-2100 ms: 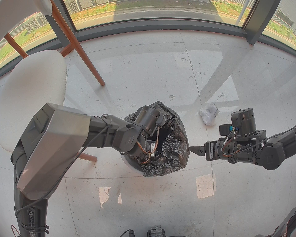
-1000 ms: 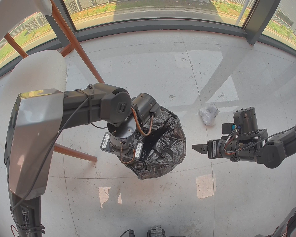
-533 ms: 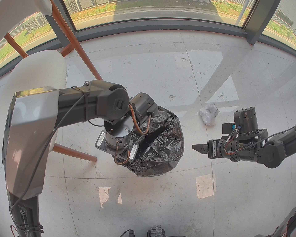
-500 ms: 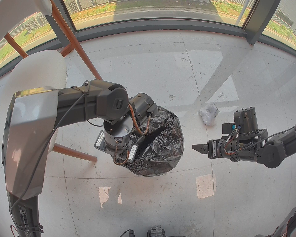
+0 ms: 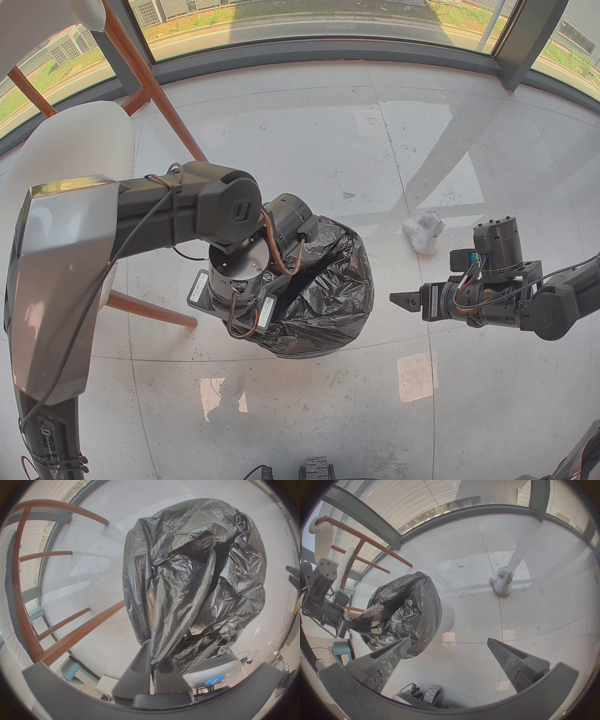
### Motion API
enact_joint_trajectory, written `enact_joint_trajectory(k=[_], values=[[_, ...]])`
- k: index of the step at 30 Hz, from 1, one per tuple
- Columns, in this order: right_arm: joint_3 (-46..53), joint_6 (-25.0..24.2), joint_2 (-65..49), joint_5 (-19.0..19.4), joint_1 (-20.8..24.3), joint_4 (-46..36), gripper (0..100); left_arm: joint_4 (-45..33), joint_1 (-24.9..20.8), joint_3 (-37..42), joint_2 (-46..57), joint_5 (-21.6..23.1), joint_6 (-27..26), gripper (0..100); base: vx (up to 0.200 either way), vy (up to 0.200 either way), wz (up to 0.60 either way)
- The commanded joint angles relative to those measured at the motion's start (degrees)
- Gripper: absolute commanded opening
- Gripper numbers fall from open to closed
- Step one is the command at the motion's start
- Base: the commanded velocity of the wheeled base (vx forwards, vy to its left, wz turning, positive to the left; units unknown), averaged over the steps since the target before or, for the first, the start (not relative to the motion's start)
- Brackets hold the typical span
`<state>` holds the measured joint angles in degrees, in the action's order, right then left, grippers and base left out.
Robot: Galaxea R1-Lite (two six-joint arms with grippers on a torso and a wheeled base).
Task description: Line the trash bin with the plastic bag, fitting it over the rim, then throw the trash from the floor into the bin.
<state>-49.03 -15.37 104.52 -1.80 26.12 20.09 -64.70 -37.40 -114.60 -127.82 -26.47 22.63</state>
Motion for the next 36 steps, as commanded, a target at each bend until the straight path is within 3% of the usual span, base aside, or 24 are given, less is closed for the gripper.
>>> enact_joint_trajectory(k=[1, 5, 6, 13, 24, 30, 36], values=[[0.1, 0.0, -0.1, 0.0, -0.1, 0.0, 100, -0.1, -0.2, 0.0, -1.2, -0.1, 0.1, 0, 0.0, 0.0, 0.0], [0.1, -0.1, -0.1, -0.1, -0.1, 0.0, 100, -1.3, -1.2, 0.0, -1.3, -0.3, 2.5, 0, 0.0, 0.0, 0.0], [0.1, -0.1, -0.1, -0.1, -0.1, 0.0, 100, -1.1, -1.2, 0.0, -1.0, -0.3, 2.6, 100, 0.0, 0.0, 0.0], [0.2, -0.1, -0.2, -0.2, -0.1, -0.1, 100, -0.4, -0.9, 4.0, 1.2, -0.3, 2.8, 100, 0.0, 0.0, 0.0], [0.4, -0.1, -0.2, -0.6, 0.2, -0.1, 100, 20.0, -0.4, 19.9, 4.6, 0.1, 2.6, 100, 0.0, 0.0, 0.0], [1.1, -0.1, -0.6, -0.6, 0.2, -0.1, 100, 20.6, 2.2, 21.1, 5.0, -0.2, 3.2, 100, 0.0, 0.0, 0.0], [1.1, -0.1, -0.5, -0.5, 0.1, -0.1, 100, 23.6, 2.9, 27.4, 6.8, -0.1, 3.6, 100, 0.0, 0.0, 0.0]])
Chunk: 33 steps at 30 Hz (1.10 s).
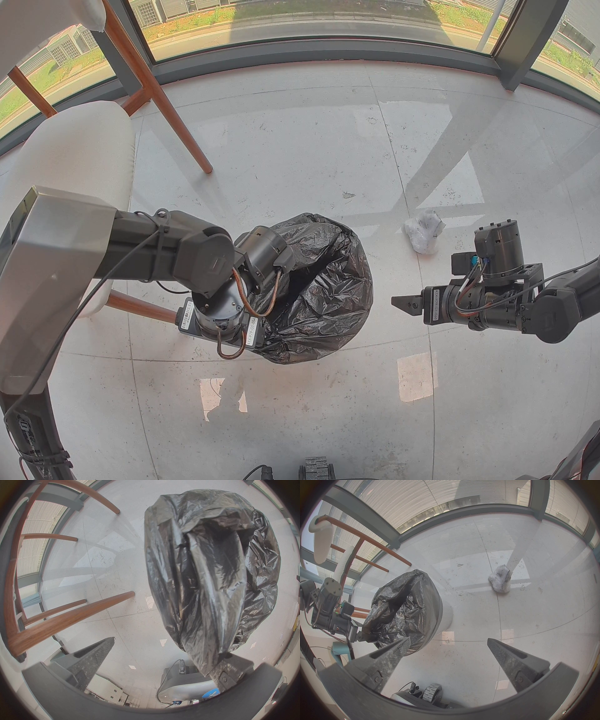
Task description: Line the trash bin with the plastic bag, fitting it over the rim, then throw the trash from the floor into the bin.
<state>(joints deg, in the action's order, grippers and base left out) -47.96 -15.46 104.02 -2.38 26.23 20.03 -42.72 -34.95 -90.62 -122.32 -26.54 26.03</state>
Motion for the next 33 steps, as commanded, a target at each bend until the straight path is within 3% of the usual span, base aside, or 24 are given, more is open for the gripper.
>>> enact_joint_trajectory(k=[1, 9, 21, 33], values=[[0.1, 0.0, 0.0, 0.1, 0.0, 0.0, 100, 2.9, 0.4, 4.6, 1.3, 0.0, 0.2, 100, 0.0, 0.0, 0.0], [0.1, 0.0, -0.3, 0.0, -0.1, 0.0, 100, 15.4, 0.1, 10.4, 0.4, 0.5, 0.0, 100, 0.0, 0.0, 0.0], [0.7, 0.0, -0.4, 0.1, -0.2, 0.1, 100, 15.6, 0.1, 9.9, 5.3, 3.5, 2.7, 100, 0.0, 0.0, 0.0], [0.8, -0.1, -0.8, 0.0, -0.1, 0.1, 100, 16.3, 0.2, 0.3, 6.1, 5.4, 3.1, 100, 0.0, 0.0, 0.0]])
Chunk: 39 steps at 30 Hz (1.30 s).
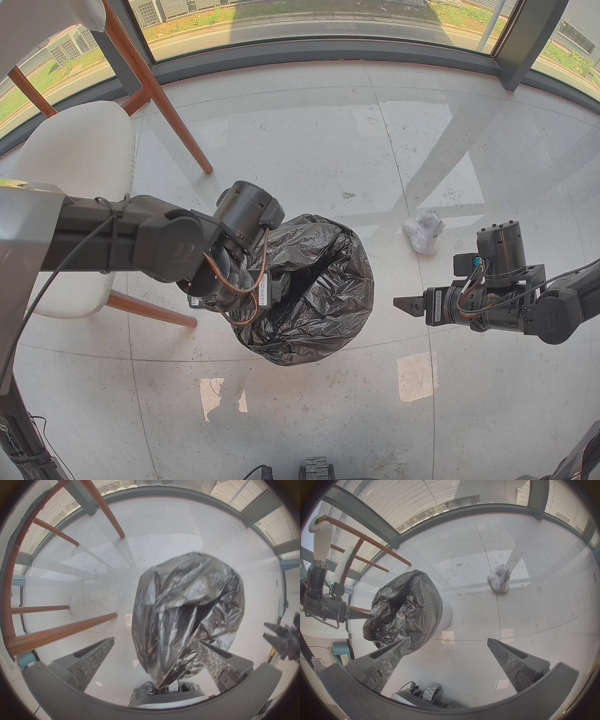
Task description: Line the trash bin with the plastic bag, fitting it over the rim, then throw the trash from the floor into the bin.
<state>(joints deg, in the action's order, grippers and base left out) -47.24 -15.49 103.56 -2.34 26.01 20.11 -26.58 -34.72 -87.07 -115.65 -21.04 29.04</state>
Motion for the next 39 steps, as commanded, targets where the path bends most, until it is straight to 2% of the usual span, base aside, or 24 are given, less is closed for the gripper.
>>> enact_joint_trajectory(k=[1, 5, 12, 16, 20, 30, 34, 37, 39], values=[[0.6, -0.1, -1.2, 0.0, 0.0, -0.1, 100, 0.1, 0.0, -5.4, -2.5, -0.1, -0.1, 100, 0.0, 0.0, 0.0], [2.2, -0.1, -2.0, 0.0, -0.1, -0.1, 100, 0.2, 0.0, -8.4, -5.8, -0.3, -0.4, 100, 0.0, 0.0, 0.0], [2.3, -0.1, -2.5, 0.0, -0.2, -0.1, 100, 0.1, 0.5, -8.1, -7.0, -0.7, -1.4, 100, 0.0, 0.0, 0.0], [2.3, -0.1, -2.5, 0.0, -0.6, -0.1, 100, 1.3, 3.6, -8.1, -7.1, -1.5, -2.7, 100, 0.0, 0.0, 0.0], [2.4, -0.1, -2.5, 0.0, -0.6, -0.1, 100, 6.6, 5.1, -9.0, -7.7, -1.5, -3.5, 100, 0.0, 0.0, 0.0], [2.3, 0.0, -2.4, 0.0, -1.1, -0.1, 100, 7.1, 6.8, -8.9, -7.7, -1.6, -3.5, 100, 0.0, 0.0, 0.0], [2.6, -0.1, -2.6, 0.0, -1.1, -0.1, 100, 6.3, 6.1, -8.5, -7.0, -1.4, -2.4, 100, 0.0, 0.0, 0.0], [3.2, -0.1, -3.2, 0.1, -1.1, -0.1, 100, 1.3, 2.0, -6.1, -1.3, -0.9, 0.9, 100, 0.0, 0.0, 0.0], [3.2, -0.1, -3.3, 0.1, -1.1, -0.1, 100, -1.9, 1.3, -5.8, 0.8, -0.9, 1.5, 100, 0.0, 0.0, 0.0]])
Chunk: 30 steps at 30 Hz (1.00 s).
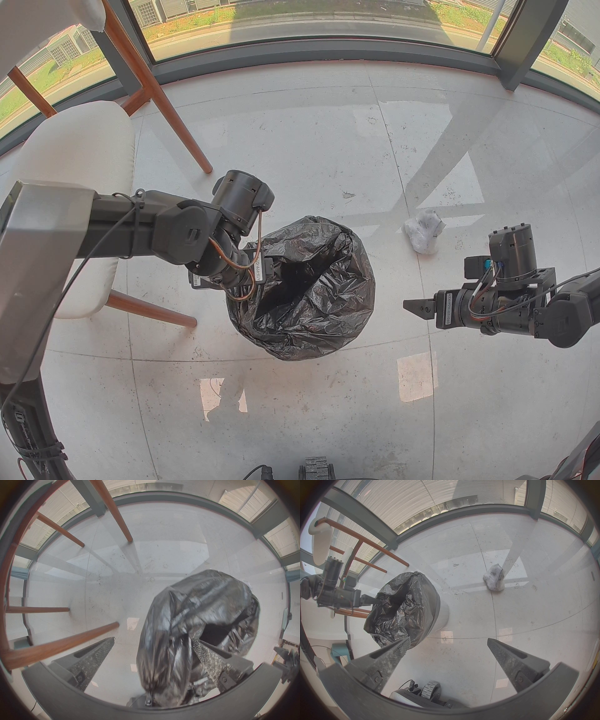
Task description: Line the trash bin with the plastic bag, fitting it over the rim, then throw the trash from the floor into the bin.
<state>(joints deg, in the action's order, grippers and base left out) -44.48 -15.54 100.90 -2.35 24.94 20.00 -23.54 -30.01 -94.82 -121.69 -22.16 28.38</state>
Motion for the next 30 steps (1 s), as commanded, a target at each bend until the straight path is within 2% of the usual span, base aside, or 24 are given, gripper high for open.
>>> enact_joint_trajectory(k=[1, 5, 9, 14, 18, 23, 24, 30], values=[[0.5, 0.0, -0.7, 0.1, -0.2, 0.0, 100, -5.7, -3.5, 1.9, 7.2, 0.2, 2.8, 100, 0.0, 0.0, 0.0], [0.5, 0.0, -1.1, 0.2, -0.6, 0.0, 100, -7.3, -4.2, 2.8, 10.6, 0.5, 8.5, 100, 0.0, 0.0, 0.0], [0.4, 0.1, -1.1, 0.2, -0.6, 0.0, 100, -10.5, -5.1, 7.2, 11.7, 3.0, 16.0, 100, 0.0, 0.0, 0.0], [0.2, 0.0, -1.1, 0.2, -0.6, 0.1, 100, -8.9, -6.3, 9.6, 11.0, 8.4, 32.4, 100, 0.0, 0.0, 0.0], [0.2, 0.0, -1.8, 0.2, -0.7, 0.1, 100, -7.1, -7.2, 9.6, 11.0, 11.5, 41.7, 100, 0.0, 0.0, 0.0], [0.5, -0.9, -2.8, 0.6, -1.0, 0.0, 100, -6.2, -7.3, 9.8, 10.2, 12.9, 45.5, 100, 0.0, 0.0, 0.0], [0.5, -3.1, -3.0, 0.6, -1.1, 0.1, 100, -3.4, -7.3, 9.8, 9.2, 13.5, 46.9, 100, 0.0, 0.0, 0.0], [0.2, -6.3, -4.8, 0.3, -1.1, 0.0, 100, 1.9, -7.3, 12.6, 7.5, 12.4, 47.1, 100, 0.0, 0.0, 0.0]])
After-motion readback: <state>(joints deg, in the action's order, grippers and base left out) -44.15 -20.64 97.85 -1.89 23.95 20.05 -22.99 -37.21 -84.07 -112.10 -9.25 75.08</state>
